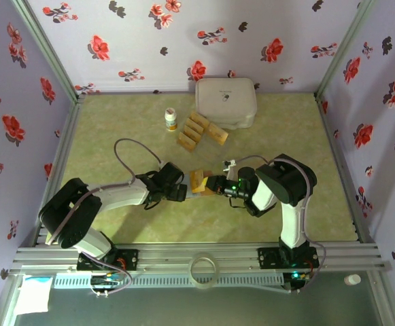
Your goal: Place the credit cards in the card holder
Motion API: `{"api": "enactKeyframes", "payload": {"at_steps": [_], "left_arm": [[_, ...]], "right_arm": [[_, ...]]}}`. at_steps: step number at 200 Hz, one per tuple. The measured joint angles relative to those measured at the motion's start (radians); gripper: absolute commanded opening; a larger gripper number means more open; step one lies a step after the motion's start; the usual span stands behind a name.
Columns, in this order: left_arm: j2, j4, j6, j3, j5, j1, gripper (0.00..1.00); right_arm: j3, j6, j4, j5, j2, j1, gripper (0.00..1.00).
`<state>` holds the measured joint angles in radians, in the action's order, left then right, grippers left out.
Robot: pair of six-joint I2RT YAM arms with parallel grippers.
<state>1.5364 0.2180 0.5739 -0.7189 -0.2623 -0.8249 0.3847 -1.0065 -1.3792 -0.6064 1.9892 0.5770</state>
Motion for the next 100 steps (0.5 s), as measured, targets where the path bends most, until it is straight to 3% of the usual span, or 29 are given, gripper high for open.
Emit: {"api": "enactKeyframes", "payload": {"at_steps": [100], "left_arm": [[0.0, -0.006, 0.0, 0.003, 0.0, 0.0, 1.0]], "right_arm": [[-0.014, 0.0, -0.046, 0.0, 0.014, 0.003, 0.0]]}}
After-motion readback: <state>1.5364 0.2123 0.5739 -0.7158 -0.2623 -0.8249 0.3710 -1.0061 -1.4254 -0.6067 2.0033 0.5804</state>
